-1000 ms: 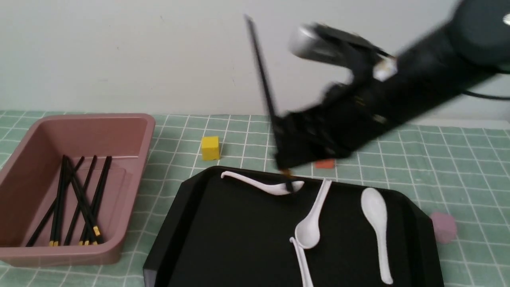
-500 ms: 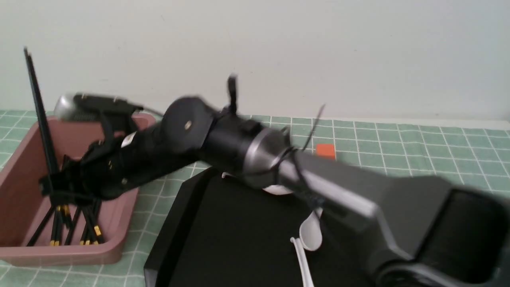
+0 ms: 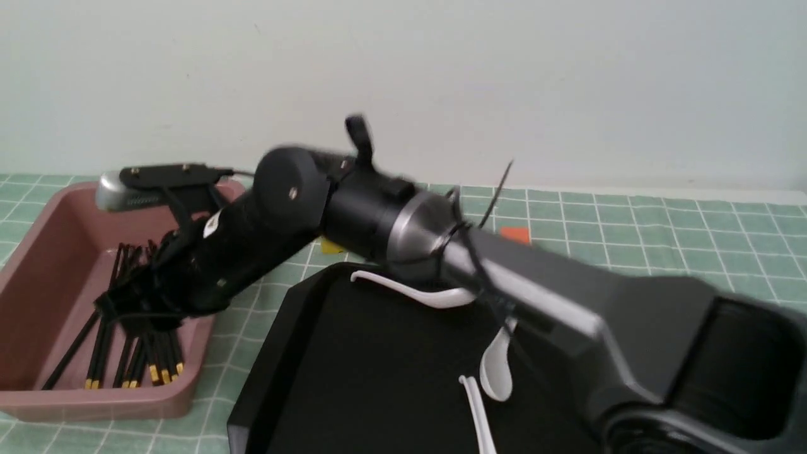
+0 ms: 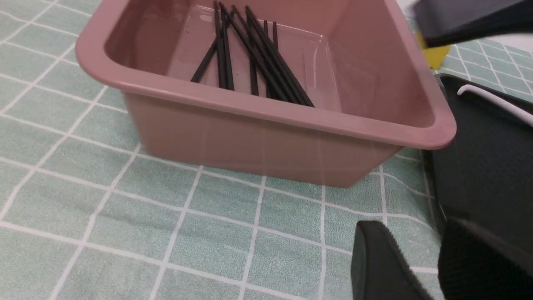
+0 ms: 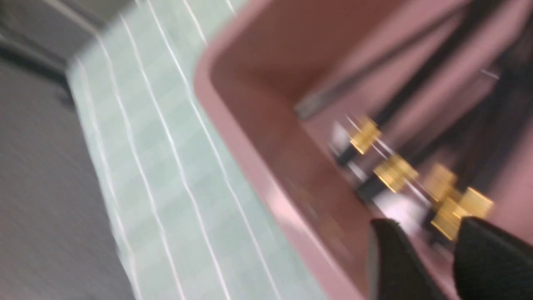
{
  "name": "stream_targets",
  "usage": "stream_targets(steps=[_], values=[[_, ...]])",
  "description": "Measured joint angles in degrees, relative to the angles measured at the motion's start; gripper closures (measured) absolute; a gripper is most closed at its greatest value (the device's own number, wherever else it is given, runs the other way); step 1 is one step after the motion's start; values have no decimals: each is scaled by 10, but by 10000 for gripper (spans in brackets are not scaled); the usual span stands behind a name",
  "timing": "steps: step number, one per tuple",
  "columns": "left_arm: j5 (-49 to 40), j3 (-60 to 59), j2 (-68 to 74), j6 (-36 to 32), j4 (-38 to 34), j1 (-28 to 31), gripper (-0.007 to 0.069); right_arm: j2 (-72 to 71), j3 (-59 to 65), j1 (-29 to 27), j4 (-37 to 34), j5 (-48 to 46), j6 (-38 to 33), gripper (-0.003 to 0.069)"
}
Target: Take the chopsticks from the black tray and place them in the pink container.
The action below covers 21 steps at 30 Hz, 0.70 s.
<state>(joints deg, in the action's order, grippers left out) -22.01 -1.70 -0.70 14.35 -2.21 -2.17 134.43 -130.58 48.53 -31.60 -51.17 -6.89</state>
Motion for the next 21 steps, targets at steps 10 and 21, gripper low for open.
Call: stream_targets(steps=[10,21], values=[[0,0,0,0,0,0,386,-249,0,-45,176,-204,34,659],[0,0,0,0,0,0,386,-545,165,-45,220,-214,43,669]])
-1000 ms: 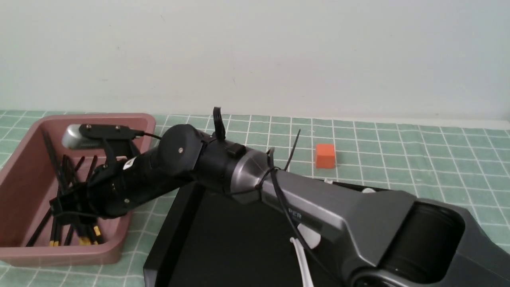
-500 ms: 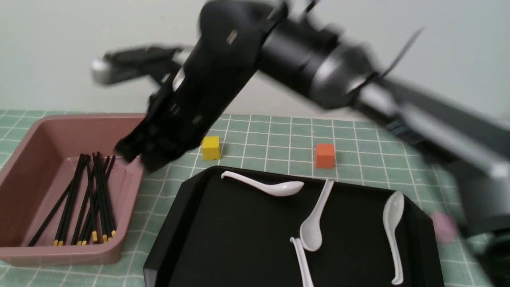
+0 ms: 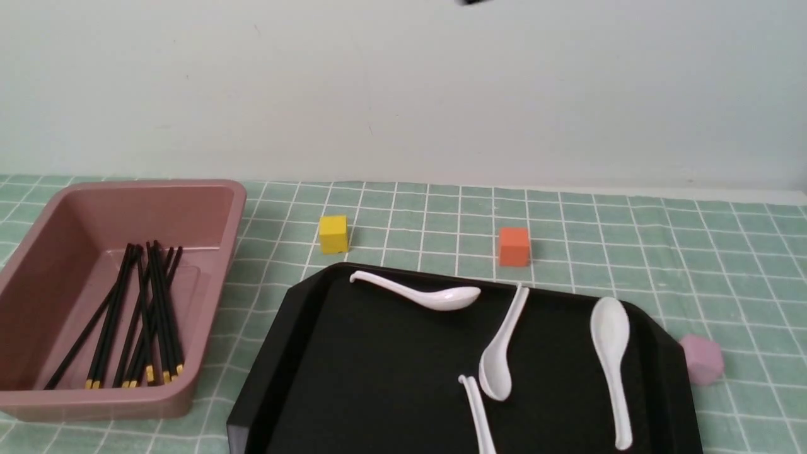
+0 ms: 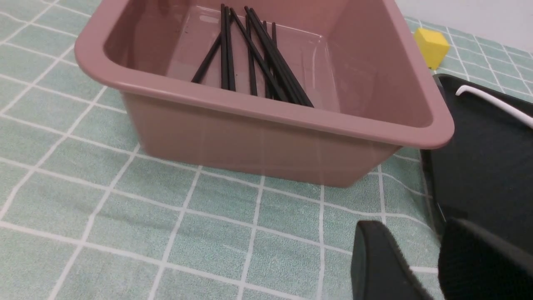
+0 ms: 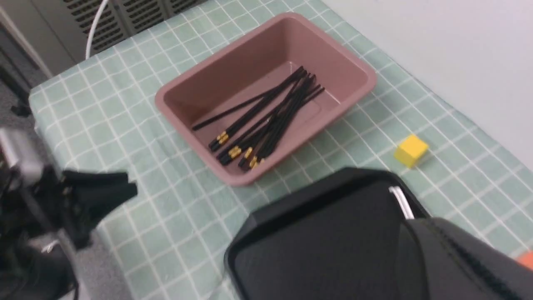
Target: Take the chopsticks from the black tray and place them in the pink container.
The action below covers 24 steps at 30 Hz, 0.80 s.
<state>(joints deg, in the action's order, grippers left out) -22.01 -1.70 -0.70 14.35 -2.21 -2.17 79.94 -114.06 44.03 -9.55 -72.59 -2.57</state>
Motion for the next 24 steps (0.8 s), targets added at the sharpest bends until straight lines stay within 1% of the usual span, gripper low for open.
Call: stream_targets(steps=[1,2,4,5,7,8,9,10,12,13,14,16,17,18,19,20,21,24], values=[[0,0,0,0,0,0,386,-36,34,0,1,0,0,667],[0,0,0,0,0,0,386,-50,41,0,1,0,0,667],[0,0,0,0,0,0,386,-149,140,0,5,0,0,667],[0,0,0,0,0,0,386,-156,157,0,5,0,0,667],[0,0,0,0,0,0,386,-244,258,0,9,13,0,664],[0,0,0,0,0,0,386,-285,310,0,10,37,0,664],[0,0,0,0,0,0,386,-342,386,0,10,91,0,664],[0,0,0,0,0,0,386,-350,386,0,10,101,0,664],[0,0,0,0,0,0,386,-433,520,0,11,232,0,662],[0,0,0,0,0,0,386,-445,552,0,11,255,0,663],[0,0,0,0,0,0,386,-478,623,0,11,330,0,661],[0,0,0,0,0,0,386,-517,715,0,11,439,0,659],[0,0,0,0,0,0,386,-527,747,0,11,477,0,659],[0,0,0,0,0,0,386,-527,753,0,11,477,0,659],[0,0,0,0,0,0,386,-538,791,0,11,534,0,658],[0,0,0,0,0,0,386,-538,795,0,11,539,0,658],[0,0,0,0,0,0,386,-541,824,0,11,577,0,657],[0,0,0,0,0,0,386,-543,851,0,11,608,0,656]])
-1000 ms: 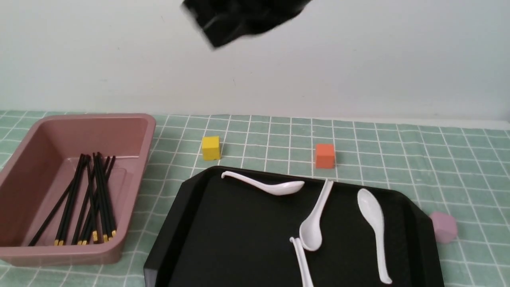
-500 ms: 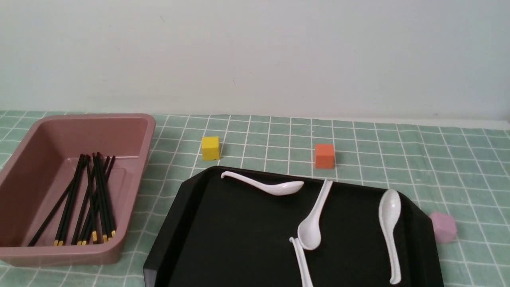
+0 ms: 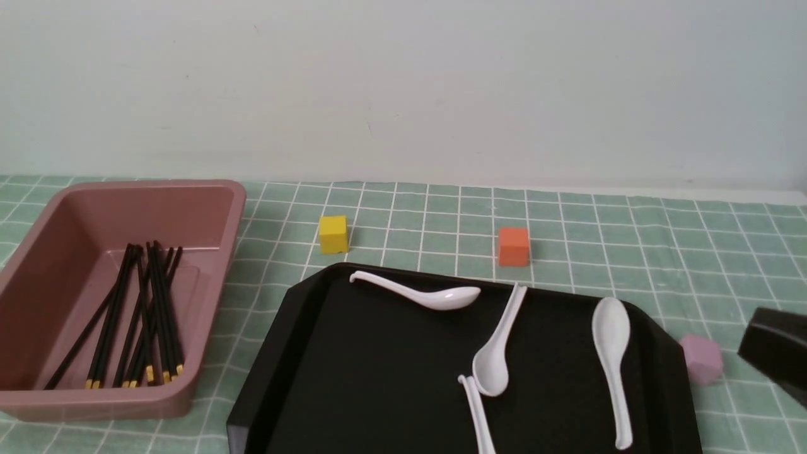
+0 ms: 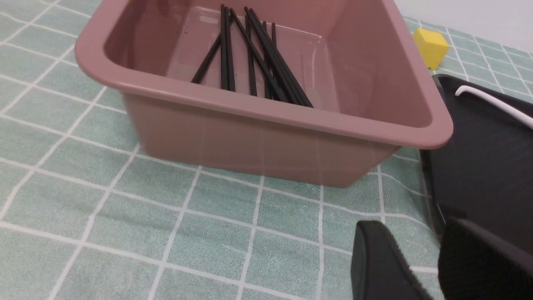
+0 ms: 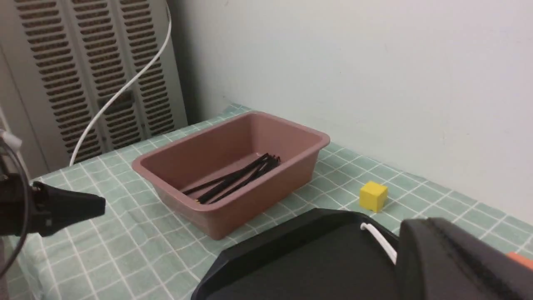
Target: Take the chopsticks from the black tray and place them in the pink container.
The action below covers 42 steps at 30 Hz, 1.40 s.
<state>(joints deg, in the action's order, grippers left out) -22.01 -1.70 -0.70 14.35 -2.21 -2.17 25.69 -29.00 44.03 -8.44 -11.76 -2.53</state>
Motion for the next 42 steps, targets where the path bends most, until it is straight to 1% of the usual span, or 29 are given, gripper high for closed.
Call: stream_targets(steps=[12,18,23,26,29,30,32,33,34,37,42], values=[[0,0,0,0,0,0,386,0,92,0,0,9,0,648],[0,0,0,0,0,0,386,0,94,0,8,8,0,641],[0,0,0,0,0,0,386,-13,100,-3,30,9,0,638],[0,0,0,0,1,0,386,-42,131,-51,47,17,0,635],[0,0,0,0,1,0,386,-81,175,-131,49,18,0,629],[0,0,0,0,1,0,386,-91,185,-148,50,17,0,629],[0,0,0,0,1,0,386,-131,218,-214,51,14,0,627],[0,0,0,0,1,0,386,-134,221,-214,51,14,0,626],[0,0,0,0,1,0,386,-165,242,-257,51,12,0,626],[0,0,0,0,1,0,386,-208,274,-313,51,9,0,626],[0,0,0,0,1,0,386,-255,304,-366,51,-3,0,621]])
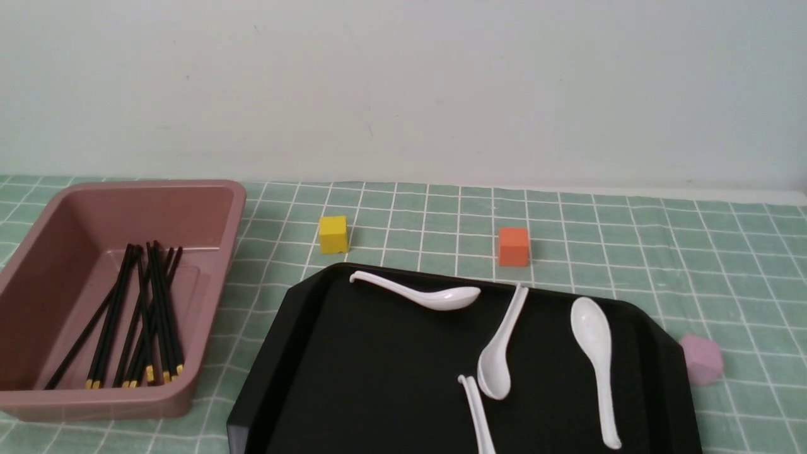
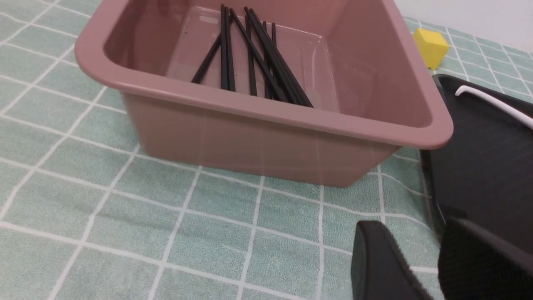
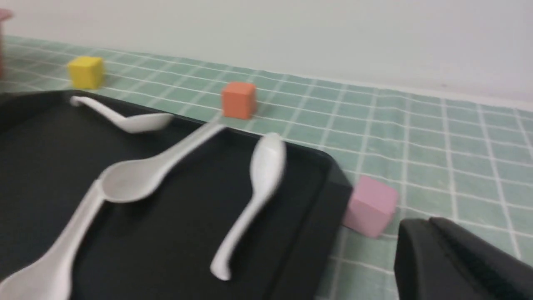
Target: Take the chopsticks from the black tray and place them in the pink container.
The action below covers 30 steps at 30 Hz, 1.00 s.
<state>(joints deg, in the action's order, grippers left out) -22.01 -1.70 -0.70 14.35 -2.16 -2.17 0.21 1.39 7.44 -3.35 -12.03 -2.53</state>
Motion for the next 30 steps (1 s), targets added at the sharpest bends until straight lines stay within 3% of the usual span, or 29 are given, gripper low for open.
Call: stream_targets(steps=[9,30], values=[[0,0,0,0,0,0,385,-8,-2,-19,6,-85,0,610],[0,0,0,0,0,0,385,-8,-3,-19,6,-87,0,581]])
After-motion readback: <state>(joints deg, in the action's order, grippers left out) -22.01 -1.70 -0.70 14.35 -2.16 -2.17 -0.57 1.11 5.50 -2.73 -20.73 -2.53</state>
